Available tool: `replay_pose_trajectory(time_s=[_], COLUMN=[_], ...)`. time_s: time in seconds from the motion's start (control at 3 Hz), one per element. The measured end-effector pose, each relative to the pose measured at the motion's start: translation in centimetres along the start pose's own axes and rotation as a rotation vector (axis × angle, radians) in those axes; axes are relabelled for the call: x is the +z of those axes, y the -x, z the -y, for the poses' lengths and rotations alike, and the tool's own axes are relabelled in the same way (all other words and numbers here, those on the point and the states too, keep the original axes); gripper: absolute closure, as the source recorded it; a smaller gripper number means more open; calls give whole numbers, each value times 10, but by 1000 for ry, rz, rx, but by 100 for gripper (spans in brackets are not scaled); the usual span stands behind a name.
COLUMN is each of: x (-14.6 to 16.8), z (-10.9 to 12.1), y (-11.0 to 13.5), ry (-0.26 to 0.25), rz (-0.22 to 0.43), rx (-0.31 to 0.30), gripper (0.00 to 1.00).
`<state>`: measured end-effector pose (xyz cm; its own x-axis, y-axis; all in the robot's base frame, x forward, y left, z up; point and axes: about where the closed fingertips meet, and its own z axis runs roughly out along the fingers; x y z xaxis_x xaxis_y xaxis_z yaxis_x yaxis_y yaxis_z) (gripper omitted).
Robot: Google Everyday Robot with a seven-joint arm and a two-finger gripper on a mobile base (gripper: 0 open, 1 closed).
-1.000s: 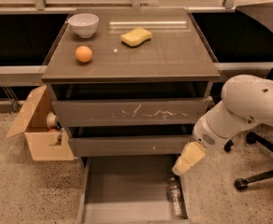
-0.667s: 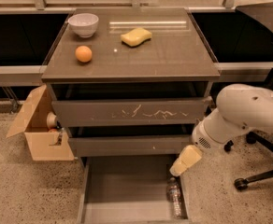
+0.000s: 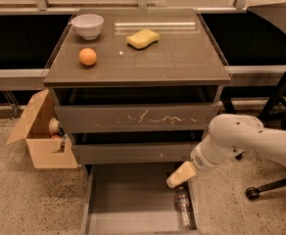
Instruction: Pick water bottle from bottom drawer and place on counter
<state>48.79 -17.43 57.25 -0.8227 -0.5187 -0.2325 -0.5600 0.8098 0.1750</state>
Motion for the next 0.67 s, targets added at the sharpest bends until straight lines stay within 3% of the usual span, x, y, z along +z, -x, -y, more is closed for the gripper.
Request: replay_pose_trajectory(time_s=[0.33,0.67], x=[47,47], z=[6,6], y=[4,4], ry=[46,46], rz=[48,48], rx=[89,89], gripper=[0,0])
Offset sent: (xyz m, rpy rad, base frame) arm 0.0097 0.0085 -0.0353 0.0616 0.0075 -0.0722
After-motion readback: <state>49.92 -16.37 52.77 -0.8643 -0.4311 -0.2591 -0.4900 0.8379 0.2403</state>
